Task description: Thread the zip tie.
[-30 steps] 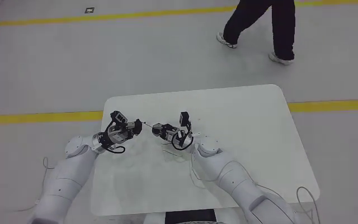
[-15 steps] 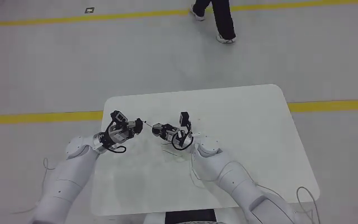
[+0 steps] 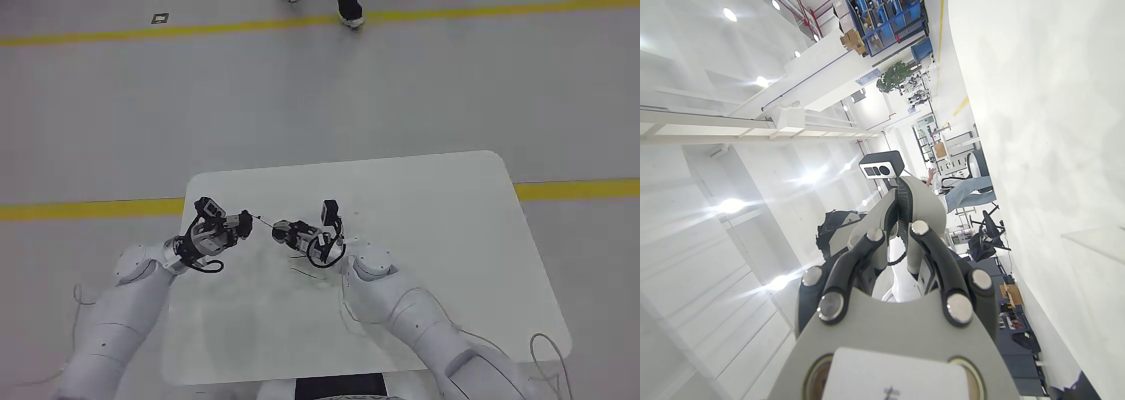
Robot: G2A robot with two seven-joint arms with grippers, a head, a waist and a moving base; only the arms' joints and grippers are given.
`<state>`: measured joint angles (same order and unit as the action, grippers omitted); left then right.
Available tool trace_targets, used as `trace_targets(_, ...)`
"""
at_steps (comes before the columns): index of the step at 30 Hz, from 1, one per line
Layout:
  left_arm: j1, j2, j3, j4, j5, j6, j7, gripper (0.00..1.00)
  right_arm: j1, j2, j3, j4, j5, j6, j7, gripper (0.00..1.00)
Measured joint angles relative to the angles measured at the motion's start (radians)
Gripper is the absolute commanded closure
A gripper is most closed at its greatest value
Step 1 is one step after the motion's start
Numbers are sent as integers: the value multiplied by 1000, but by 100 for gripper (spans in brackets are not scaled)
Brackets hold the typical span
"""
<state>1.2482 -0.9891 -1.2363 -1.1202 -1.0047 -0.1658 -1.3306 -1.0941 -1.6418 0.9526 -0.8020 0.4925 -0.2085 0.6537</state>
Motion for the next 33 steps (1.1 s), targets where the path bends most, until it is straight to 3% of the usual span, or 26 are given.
trace_targets(12,3,2,-18,-6,0,2,1,100,-5,9,29,-5,3,-11,-38,0)
trace_targets(16,6,4,-26,-15,1,7,3,100,-22,21,64,-34,5,-38,-66,0)
trace_targets(20,10,4,-28,-27,6,9,3,100,-48,29,94,-79,10,-98,-96,0)
trace_targets(28,10,4,-28,-27,6,9,4,100,-47,29,93,-77,10,-89,-95,0)
trace_targets(33,18,5,-42,-41,-38,48,10,100,-69,39,110,-128,-48,-120,-155,0)
